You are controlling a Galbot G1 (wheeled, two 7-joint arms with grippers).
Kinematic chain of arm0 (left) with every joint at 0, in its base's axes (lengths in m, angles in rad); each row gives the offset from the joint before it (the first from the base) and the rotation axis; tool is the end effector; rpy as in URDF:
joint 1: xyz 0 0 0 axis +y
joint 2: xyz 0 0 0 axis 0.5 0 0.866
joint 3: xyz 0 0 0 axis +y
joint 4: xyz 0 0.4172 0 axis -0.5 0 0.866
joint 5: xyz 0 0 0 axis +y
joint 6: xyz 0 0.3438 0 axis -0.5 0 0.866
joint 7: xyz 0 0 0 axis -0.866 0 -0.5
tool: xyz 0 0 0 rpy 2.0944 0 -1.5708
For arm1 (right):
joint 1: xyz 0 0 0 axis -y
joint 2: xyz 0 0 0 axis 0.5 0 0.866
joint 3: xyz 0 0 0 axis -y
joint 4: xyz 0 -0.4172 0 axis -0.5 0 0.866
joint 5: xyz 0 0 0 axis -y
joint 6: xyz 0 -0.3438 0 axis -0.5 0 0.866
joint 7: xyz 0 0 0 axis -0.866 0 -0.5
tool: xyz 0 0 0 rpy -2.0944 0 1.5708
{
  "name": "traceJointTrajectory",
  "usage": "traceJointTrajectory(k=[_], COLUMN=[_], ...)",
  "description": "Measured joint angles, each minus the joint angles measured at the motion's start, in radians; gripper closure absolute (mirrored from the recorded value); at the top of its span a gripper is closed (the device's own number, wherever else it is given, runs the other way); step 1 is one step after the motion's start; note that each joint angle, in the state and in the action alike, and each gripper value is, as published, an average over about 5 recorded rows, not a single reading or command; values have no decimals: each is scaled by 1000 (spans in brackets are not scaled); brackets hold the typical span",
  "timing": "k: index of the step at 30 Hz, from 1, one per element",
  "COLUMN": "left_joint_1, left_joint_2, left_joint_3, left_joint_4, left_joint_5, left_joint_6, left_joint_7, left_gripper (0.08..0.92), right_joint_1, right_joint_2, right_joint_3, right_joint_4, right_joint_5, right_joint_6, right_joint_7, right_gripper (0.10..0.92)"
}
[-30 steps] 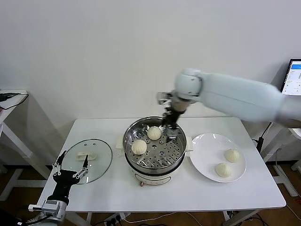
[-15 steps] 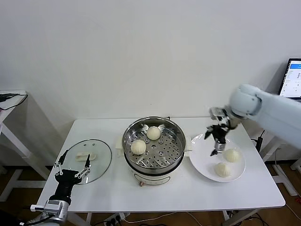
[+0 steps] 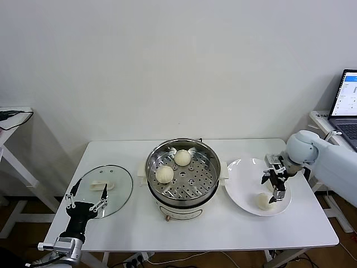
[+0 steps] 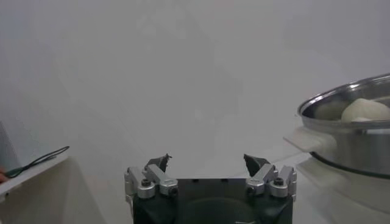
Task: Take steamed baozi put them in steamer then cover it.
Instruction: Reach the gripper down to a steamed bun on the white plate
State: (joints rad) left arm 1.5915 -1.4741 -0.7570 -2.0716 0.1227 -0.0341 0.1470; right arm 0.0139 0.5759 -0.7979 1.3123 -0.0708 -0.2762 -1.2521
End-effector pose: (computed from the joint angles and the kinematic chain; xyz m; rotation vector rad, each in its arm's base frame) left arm 0.1245 0.0938 -0.3609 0.0015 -3.0697 -0.5003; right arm 0.5159 -0.2482 -0.1944 1.2449 -1.2907 1.2080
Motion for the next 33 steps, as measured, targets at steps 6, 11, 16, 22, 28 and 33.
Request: traceJointTrajectory(k=[6, 11, 16, 22, 28, 33], left_joint_1=[0, -2, -6, -9, -11, -11], left_joint_2=[-2, -1, -2, -2, -3, -3], left_joint_3=[0, -1, -1, -3, -3, -2], left_joint_4=[8, 11, 15, 22, 24, 24], left_joint_5=[1, 2, 2, 2, 2, 2], left_joint_6=[0, 0, 0, 0, 0, 1], left_joint_7=[0, 0, -1, -1, -1, -1], left_gripper=[177, 177, 177, 177, 177, 177], right_joint_1=[-64, -102, -126, -143, -149, -149], right_joint_2=[19, 34, 48, 62, 68, 67], right_joint_3=[53, 84, 102, 117, 127, 130], right_joint_4=[-35, -58, -74, -88, -95, -95], right_joint_5=[-41, -64, -78, -89, -94, -93], right_joint_6=[13, 19, 24, 28, 30, 31], right_joint_7=[9, 15, 16, 17, 19, 19], right_gripper=[203, 203, 203, 215, 352, 390])
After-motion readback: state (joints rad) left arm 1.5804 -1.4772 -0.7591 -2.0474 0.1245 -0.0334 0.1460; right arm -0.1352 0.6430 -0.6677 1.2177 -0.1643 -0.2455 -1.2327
